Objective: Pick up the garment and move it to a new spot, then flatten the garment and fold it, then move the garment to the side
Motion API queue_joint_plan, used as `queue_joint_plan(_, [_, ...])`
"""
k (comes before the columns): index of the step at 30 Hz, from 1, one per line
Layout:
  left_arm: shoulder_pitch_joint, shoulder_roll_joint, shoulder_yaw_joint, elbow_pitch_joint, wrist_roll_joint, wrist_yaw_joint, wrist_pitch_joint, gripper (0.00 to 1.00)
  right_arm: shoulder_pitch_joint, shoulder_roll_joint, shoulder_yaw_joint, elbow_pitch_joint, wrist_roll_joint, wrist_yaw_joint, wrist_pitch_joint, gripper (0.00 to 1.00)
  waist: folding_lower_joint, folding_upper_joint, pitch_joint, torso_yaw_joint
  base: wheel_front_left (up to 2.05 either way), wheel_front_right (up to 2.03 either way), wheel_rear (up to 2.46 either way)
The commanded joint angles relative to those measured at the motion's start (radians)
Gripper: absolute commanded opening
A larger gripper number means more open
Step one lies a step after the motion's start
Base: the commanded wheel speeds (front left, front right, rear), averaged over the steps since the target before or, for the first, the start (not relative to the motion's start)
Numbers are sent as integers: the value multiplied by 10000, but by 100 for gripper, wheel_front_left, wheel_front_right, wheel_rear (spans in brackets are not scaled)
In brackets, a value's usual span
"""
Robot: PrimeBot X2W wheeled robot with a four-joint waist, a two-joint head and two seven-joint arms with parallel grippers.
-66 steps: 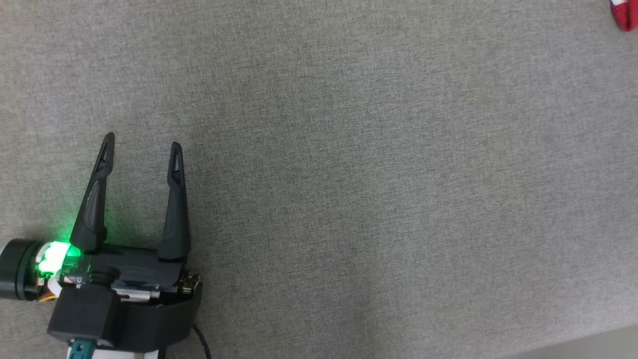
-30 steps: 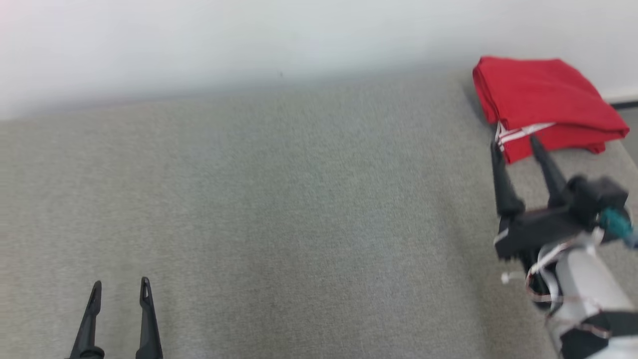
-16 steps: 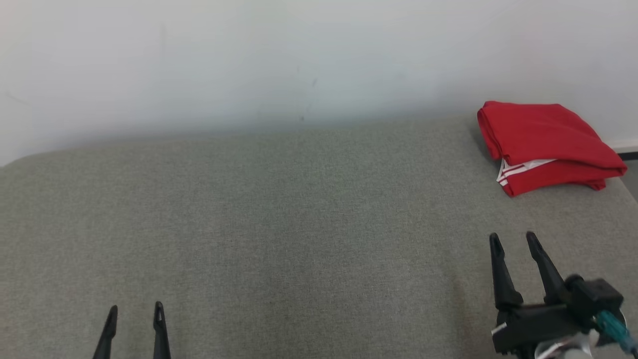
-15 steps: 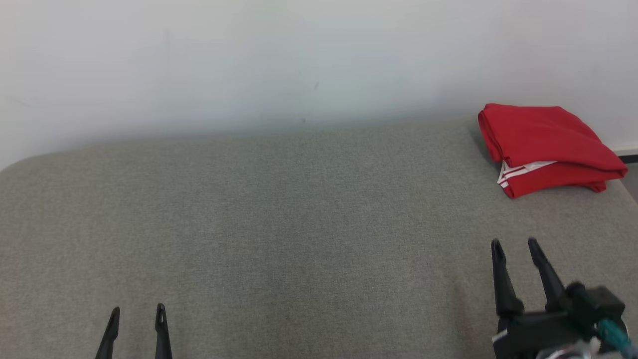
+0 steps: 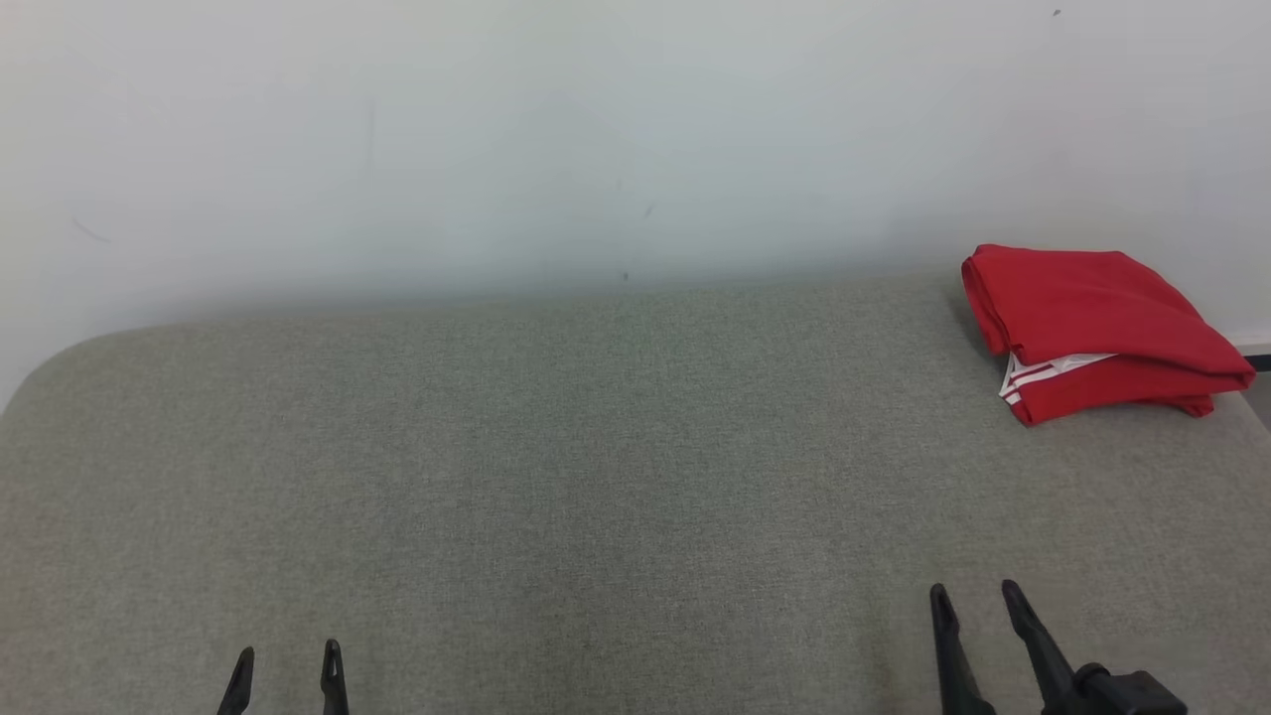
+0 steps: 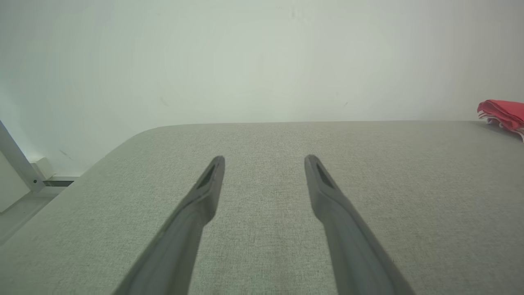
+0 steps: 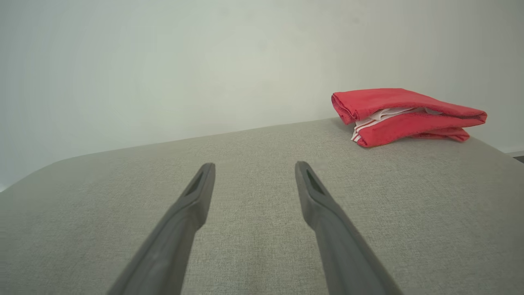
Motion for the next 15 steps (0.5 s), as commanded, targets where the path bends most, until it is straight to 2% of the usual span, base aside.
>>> queue_joint_plan(1, [95,-34,30,13,-49,31,-27,100,55,67,64,-8,-75,-29,-42,100,1,0,-16,18,0,0,0])
queue_joint_plan(15, [-35,-75,92,229,145,-1,-27,100,-153,291,241,228,-235,-29,-41,100,1,0,-57,282,0,0,0])
